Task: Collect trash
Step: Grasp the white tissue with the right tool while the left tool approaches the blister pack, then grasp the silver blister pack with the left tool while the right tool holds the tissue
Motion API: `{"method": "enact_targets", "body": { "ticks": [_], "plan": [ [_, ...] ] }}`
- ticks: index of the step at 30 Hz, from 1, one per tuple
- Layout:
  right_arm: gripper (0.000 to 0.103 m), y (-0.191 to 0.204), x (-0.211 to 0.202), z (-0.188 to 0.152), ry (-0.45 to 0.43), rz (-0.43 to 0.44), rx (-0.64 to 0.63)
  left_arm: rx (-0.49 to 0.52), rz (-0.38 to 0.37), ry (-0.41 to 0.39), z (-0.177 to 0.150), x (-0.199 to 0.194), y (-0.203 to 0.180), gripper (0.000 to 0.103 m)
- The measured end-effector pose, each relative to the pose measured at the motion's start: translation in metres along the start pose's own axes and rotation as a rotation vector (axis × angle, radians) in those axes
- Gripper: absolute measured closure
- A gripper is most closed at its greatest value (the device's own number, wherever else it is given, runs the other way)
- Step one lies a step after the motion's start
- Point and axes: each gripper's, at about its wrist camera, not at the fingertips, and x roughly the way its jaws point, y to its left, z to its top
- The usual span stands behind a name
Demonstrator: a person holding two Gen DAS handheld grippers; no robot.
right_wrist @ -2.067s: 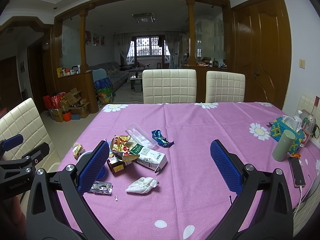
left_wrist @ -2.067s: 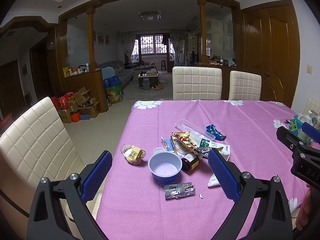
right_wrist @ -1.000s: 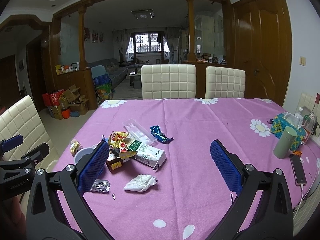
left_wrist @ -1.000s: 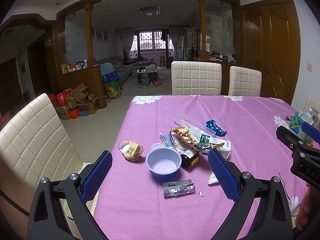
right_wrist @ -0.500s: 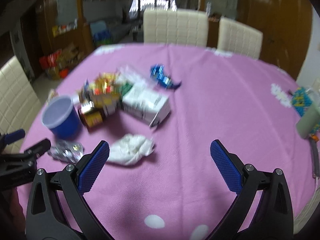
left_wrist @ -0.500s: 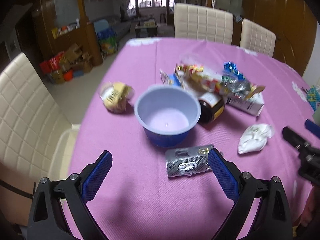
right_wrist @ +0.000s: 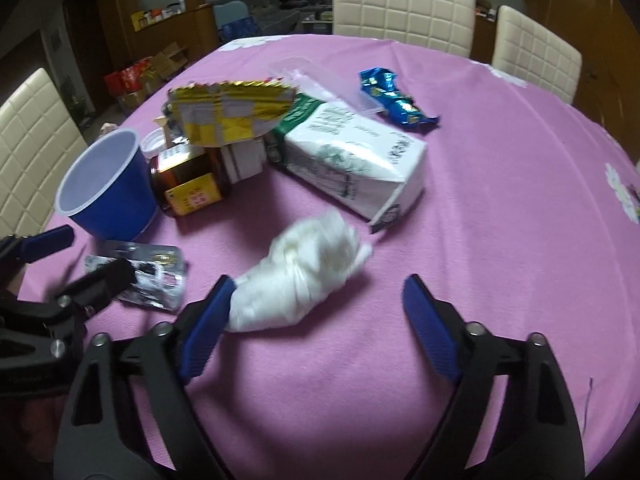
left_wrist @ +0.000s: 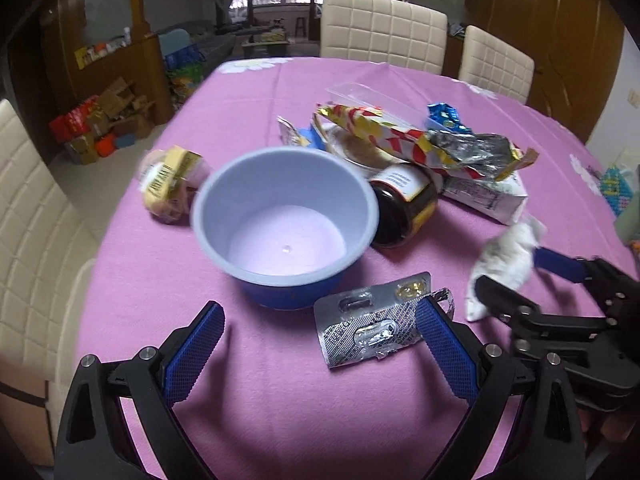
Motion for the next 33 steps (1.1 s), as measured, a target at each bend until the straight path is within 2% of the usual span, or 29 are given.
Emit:
{"method": "enact_targets", "body": {
  "ticks": [2, 5, 7, 9, 12, 14, 18, 24, 28, 33],
  "plan": [
    [0.023, 0.002, 0.0, 0.001, -0.006, -0.004, -0.01, -0.005, -0.053, 0.009, 0.0, 0.0, -0.001, 0.009],
    [0.023, -0.001, -0.003, 0.003, -0.011, 0.004, -0.004, -0.008, -0.04, 0.0, 0.002, -0.002, -0.003, 0.009],
    [0.037, -0.001, -0.004, 0.002, -0.018, 0.02, -0.012, -0.016, -0.045, 0.02, 0.005, 0.002, -0.004, 0.009],
    [0.061, 0.001, -0.006, -0.001, -0.022, 0.076, -0.025, -0.023, -0.053, 0.059, 0.008, 0.009, -0.006, 0.009],
    [0.07, 0.004, -0.01, -0.001, -0.041, 0.055, -0.056, -0.041, -0.053, 0.064, 0.01, 0.01, -0.009, 0.009],
    [0.072, 0.002, -0.015, -0.002, -0.065, 0.032, -0.069, -0.04, -0.051, 0.053, 0.011, 0.007, -0.012, 0.009],
    [0.073, -0.013, -0.021, 0.0, -0.081, 0.04, -0.04, -0.022, -0.034, 0.027, 0.011, 0.0, -0.02, 0.009],
    [0.073, -0.022, -0.021, 0.0, -0.084, 0.059, -0.019, -0.043, -0.017, 0.069, 0.015, 0.01, -0.029, 0.009],
    [0.073, -0.027, -0.021, -0.002, -0.082, 0.071, -0.019, -0.043, 0.04, 0.071, 0.017, 0.017, -0.034, 0.009],
    [0.073, -0.033, -0.018, -0.001, -0.074, 0.099, 0.002, -0.046, 0.052, 0.071, 0.015, 0.024, -0.036, 0.009]
  ]
}}
